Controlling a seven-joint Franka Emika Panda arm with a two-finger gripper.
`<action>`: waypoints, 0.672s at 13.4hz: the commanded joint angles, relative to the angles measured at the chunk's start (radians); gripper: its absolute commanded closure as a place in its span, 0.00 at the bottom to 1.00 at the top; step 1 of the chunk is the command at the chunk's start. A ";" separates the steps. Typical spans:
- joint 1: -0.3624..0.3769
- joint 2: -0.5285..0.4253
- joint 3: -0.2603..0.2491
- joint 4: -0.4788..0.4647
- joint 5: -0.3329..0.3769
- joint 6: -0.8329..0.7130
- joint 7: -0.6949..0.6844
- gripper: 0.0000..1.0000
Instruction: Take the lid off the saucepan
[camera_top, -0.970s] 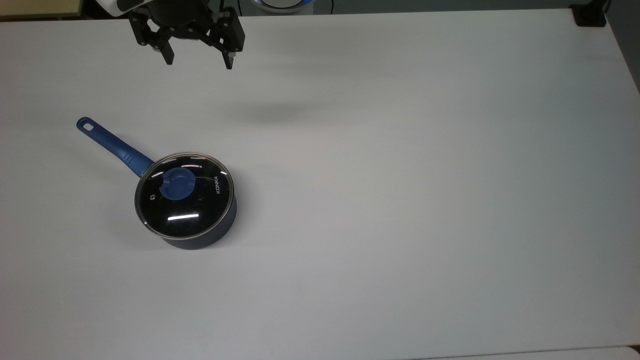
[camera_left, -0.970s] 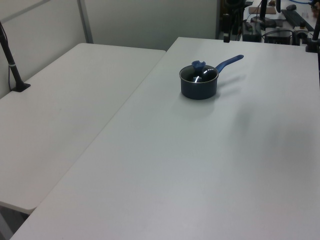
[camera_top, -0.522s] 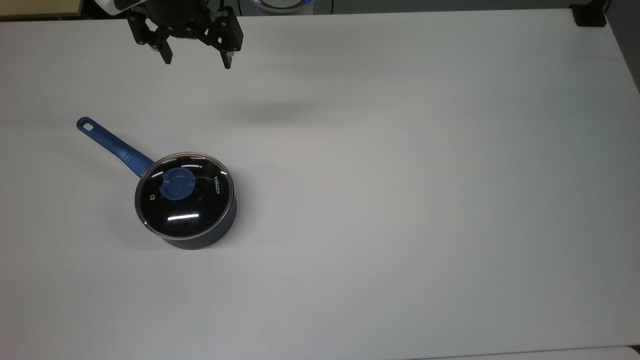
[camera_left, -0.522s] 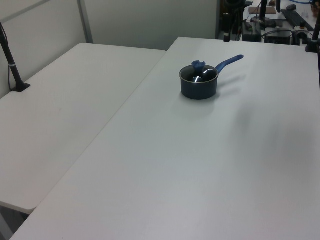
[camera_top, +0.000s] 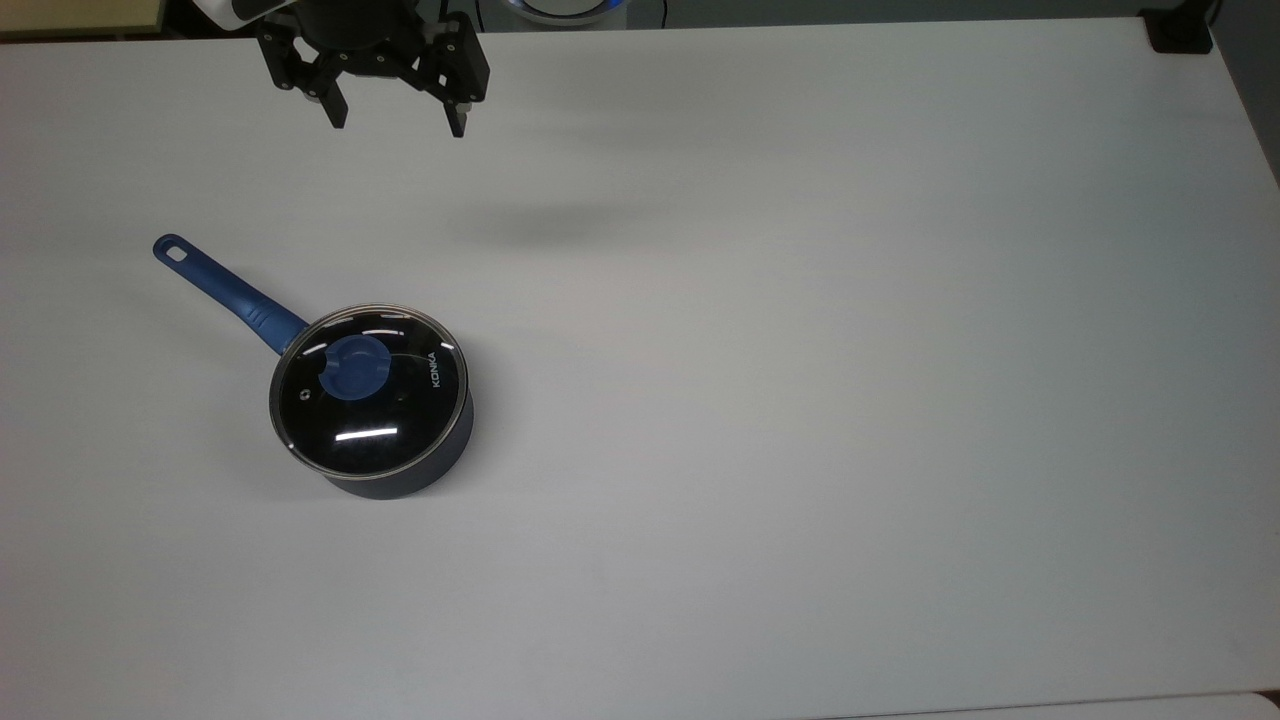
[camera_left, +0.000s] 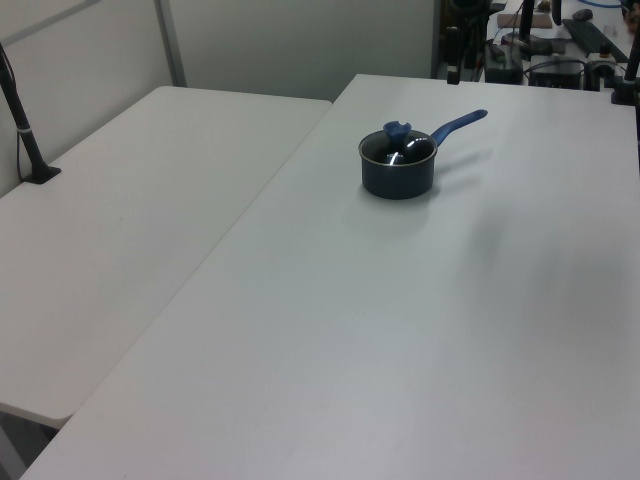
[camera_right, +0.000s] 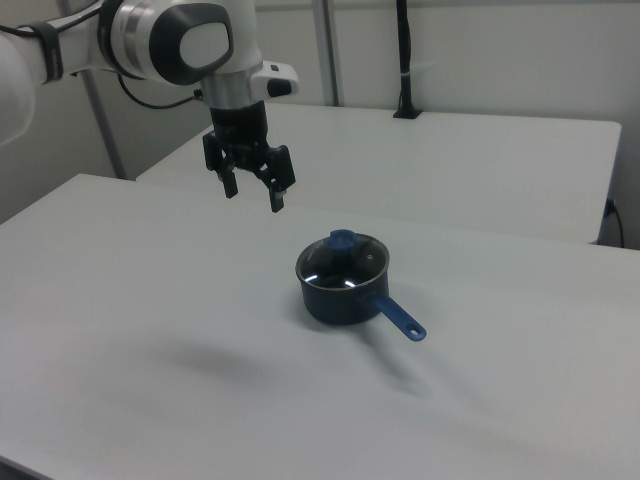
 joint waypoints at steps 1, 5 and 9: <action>0.008 -0.024 -0.005 -0.013 -0.002 -0.020 0.014 0.00; 0.009 -0.026 -0.005 -0.012 -0.008 -0.023 0.014 0.00; 0.012 -0.026 -0.005 -0.013 -0.012 -0.025 0.040 0.00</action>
